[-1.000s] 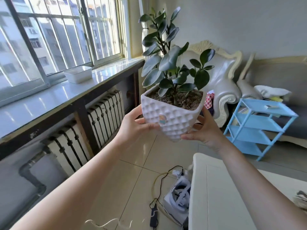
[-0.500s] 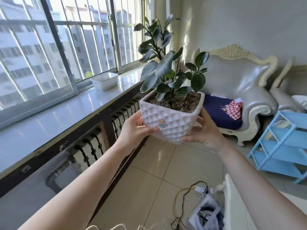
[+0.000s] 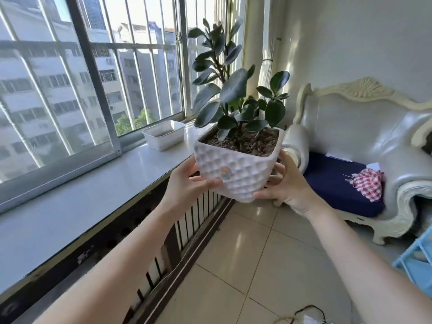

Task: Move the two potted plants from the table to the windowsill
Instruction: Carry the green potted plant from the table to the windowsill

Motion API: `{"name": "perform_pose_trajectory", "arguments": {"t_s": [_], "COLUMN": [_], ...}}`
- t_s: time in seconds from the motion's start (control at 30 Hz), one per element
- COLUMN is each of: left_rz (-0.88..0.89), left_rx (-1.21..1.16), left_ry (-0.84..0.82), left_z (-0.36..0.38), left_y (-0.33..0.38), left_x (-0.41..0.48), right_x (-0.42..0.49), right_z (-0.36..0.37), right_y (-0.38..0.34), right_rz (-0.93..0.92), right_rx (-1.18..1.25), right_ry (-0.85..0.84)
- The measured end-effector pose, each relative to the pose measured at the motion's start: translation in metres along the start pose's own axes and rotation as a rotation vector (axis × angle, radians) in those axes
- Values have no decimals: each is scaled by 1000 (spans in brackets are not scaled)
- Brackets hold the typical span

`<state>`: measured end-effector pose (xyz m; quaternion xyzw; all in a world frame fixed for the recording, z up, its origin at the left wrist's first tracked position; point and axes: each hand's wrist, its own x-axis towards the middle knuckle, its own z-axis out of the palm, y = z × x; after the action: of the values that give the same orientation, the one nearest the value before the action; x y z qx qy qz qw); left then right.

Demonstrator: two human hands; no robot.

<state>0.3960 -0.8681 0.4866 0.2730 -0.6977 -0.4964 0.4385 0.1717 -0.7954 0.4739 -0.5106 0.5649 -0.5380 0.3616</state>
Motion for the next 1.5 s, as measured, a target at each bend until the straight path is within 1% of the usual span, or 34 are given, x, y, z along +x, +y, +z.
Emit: {"name": "perform_pose_trajectory", "arguments": {"t_s": [0.17,0.4,0.5,0.77,0.97,1.1,1.4,1.5], "left_rz": [3,11,-7,-75,-109,-132,-200,-209], "left_rx": [12,4,21,23,12,-12,9,29], "left_ry": [15,-54,-41,-35,40,104,161,179], "left_z": [-28,-52,-59,-56,-40,-37,-40,-45], "left_y": [-24,-57,-73,-120,-160,-181,-241,-265], "left_x": [66,151,187,277,351,395,473,496], "right_x": [72,161,197,295,393,450,548,577], "right_z": [7,9,7,-14,-45,-56,-63,-60], "right_y": [3,23,31,63,99,112,155,174], "right_rz": [-17,-31,-38,-15,-1,11,76,90], "right_rx": [-17,-42,-39,-45,-55,-7,67,63], "right_ry": [8,39,42,27,-101,-161,-247,-247]}}
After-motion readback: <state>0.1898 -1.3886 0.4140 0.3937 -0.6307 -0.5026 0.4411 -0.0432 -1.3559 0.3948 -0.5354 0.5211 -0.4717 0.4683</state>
